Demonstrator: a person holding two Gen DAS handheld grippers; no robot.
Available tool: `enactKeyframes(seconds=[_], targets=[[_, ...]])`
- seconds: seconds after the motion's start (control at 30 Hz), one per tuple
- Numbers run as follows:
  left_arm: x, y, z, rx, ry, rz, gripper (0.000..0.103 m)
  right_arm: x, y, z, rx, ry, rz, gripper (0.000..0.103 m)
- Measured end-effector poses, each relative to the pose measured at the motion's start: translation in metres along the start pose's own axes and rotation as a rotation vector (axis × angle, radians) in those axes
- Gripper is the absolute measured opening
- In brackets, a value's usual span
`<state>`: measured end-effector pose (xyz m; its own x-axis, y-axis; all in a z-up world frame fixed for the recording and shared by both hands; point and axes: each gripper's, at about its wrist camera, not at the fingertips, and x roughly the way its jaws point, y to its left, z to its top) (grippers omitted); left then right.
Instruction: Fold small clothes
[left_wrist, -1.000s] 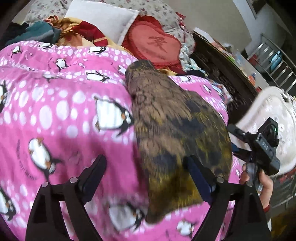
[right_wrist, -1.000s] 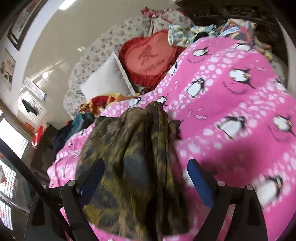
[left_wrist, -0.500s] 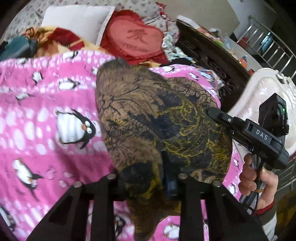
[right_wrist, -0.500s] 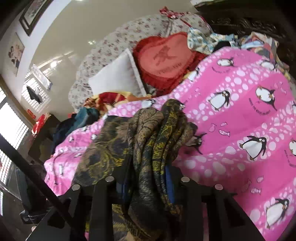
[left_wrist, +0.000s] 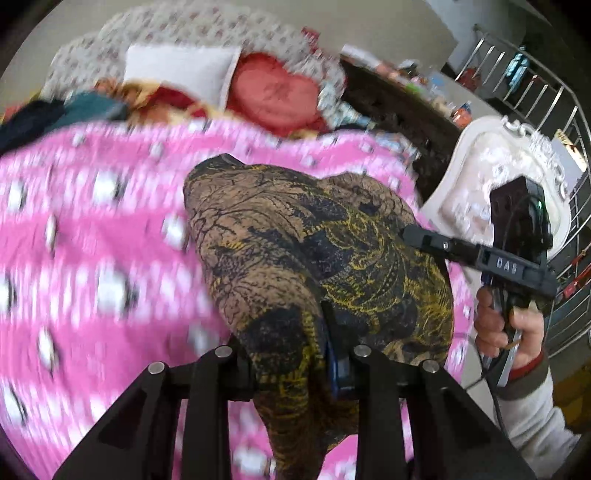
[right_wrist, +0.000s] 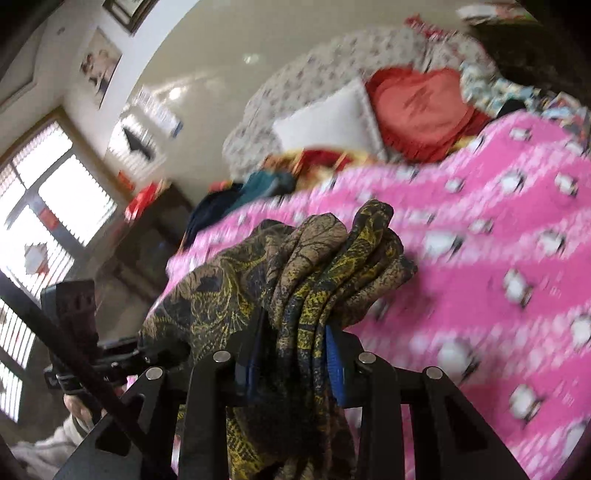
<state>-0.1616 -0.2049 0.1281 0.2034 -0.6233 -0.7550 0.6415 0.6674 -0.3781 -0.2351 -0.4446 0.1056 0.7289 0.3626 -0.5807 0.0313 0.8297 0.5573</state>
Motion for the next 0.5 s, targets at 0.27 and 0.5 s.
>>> enactKeyframes(seconds=[0.27, 0.5], targets=[[0.052, 0.025, -0.068, -0.042, 0.131, 0.130, 0.054, 0.056, -0.002, -0.055, -0.111, 0.187, -0.276, 0.059], [0.020, 0.012, -0.042, 0.007, -0.028, 0.218, 0.076, 0.014, 0.031, -0.041, -0.191, 0.058, -0.299, 0.061]])
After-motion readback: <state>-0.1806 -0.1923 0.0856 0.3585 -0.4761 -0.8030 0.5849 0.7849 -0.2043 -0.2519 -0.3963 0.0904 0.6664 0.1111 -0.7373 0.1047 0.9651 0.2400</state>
